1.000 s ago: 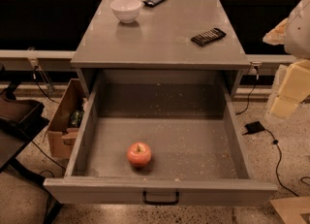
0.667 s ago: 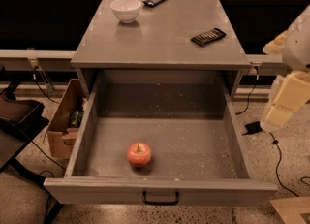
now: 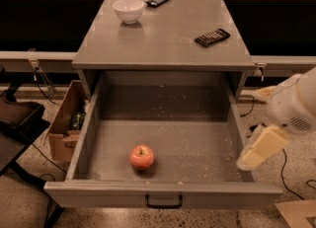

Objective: Pick apple from top drawer and place on counter

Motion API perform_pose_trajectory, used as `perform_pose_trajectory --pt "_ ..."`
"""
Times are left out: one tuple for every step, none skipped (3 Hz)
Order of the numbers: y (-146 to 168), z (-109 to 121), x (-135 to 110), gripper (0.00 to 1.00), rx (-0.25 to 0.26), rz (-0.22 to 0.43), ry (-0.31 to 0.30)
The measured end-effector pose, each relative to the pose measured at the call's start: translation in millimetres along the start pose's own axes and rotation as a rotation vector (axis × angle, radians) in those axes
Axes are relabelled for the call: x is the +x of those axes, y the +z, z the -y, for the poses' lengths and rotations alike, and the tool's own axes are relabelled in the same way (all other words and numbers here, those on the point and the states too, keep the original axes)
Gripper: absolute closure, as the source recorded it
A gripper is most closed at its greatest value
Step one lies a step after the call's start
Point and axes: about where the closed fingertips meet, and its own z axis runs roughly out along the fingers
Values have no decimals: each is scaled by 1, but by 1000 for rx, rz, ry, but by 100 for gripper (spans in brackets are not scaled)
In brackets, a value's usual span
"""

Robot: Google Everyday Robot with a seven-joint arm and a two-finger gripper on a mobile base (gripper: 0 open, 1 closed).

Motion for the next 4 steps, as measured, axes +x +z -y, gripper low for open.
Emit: perform_pose_trajectory --pt "44 -6 -3 0 19 91 41" --pt "42 11 -11 0 90 119 43" --pt "44 10 -11 0 88 121 44" --pt "86 2 -8 0 48 151 69"
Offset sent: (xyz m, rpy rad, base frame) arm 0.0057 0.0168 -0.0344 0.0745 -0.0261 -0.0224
